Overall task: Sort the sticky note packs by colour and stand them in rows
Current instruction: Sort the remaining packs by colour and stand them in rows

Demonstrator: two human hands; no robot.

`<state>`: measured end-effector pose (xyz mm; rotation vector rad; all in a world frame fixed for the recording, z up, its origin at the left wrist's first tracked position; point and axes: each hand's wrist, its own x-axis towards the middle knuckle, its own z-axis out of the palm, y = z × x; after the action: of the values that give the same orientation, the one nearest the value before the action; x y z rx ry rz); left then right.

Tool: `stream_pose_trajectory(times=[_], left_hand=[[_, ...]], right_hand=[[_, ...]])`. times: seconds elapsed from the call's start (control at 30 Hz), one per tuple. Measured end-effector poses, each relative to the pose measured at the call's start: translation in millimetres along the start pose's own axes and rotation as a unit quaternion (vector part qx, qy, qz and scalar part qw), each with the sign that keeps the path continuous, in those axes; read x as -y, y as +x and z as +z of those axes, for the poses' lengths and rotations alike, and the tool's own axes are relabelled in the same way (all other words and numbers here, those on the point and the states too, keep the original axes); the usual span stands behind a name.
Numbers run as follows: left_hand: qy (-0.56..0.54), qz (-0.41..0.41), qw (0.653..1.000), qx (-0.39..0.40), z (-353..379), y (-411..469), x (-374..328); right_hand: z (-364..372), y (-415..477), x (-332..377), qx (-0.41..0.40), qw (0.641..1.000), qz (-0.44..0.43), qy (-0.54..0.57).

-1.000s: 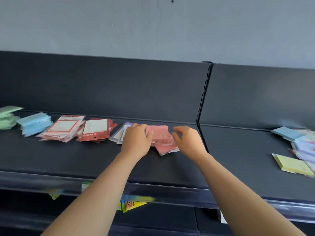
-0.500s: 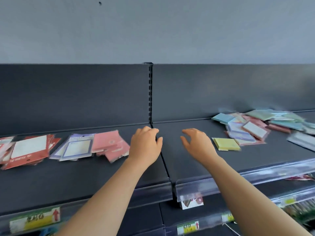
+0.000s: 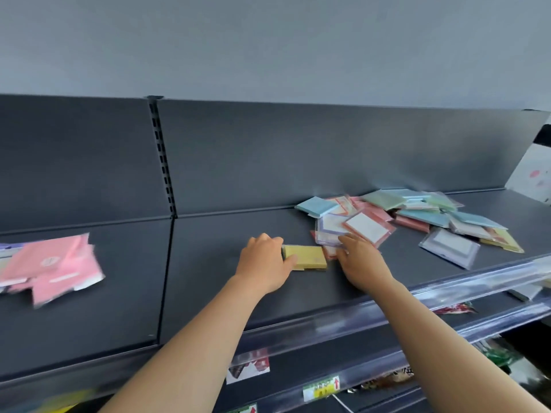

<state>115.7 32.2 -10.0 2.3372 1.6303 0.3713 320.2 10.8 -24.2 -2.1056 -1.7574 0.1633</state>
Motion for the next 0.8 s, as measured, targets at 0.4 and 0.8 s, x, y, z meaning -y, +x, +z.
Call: stream_pose_trajectory(times=[0.4,0.8], left_hand=[[0.005,-0.17,0.978,-0.119,16.3,22.1,1.6],[-0.26,-0.193,0.932,-0.164,15.7,29.7,-6.2]], right_hand=[[-2.8,8.0,-21.3,0.011,0.99,-0.134,0.037],[-4.5,2.1,-0.2,0.087,0.986,-0.135,0.053]])
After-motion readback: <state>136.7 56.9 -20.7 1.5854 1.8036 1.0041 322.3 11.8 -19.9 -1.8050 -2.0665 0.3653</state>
